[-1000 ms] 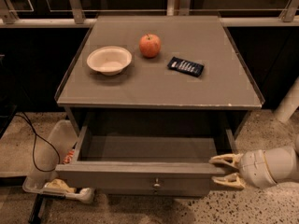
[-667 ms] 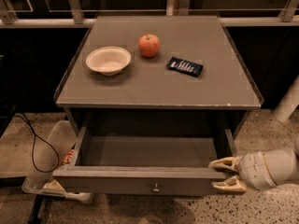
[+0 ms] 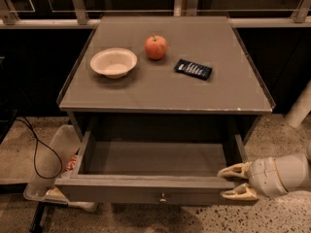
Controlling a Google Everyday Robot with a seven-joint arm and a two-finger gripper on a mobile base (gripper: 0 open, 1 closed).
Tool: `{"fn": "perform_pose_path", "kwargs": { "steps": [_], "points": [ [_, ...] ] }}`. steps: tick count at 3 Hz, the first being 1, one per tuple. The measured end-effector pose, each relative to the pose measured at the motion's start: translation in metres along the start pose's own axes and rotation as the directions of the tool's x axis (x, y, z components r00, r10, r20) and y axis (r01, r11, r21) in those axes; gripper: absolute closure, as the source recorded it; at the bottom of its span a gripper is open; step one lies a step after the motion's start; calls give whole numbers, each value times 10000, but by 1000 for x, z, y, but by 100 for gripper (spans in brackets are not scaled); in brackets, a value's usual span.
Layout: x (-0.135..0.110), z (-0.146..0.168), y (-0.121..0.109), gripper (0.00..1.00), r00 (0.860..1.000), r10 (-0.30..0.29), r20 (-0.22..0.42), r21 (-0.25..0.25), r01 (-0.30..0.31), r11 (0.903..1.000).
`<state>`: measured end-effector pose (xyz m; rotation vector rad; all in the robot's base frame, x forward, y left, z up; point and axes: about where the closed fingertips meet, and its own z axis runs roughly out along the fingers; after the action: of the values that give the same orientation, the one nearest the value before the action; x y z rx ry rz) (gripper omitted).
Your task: Open top drawer
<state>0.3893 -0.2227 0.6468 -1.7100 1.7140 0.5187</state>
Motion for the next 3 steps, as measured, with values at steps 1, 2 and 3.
{"fn": "perform_pose_path", "kwargs": {
  "steps": [1,2,3],
  "points": [
    [2,1,2,14,10000,-6,16,-36,6,10000],
    [16,-3,24,9,9994,-44,351,-180,50,9998],
    [22,-10,49,32,9979,-134,628,-225,148,9996]
  ]
}}
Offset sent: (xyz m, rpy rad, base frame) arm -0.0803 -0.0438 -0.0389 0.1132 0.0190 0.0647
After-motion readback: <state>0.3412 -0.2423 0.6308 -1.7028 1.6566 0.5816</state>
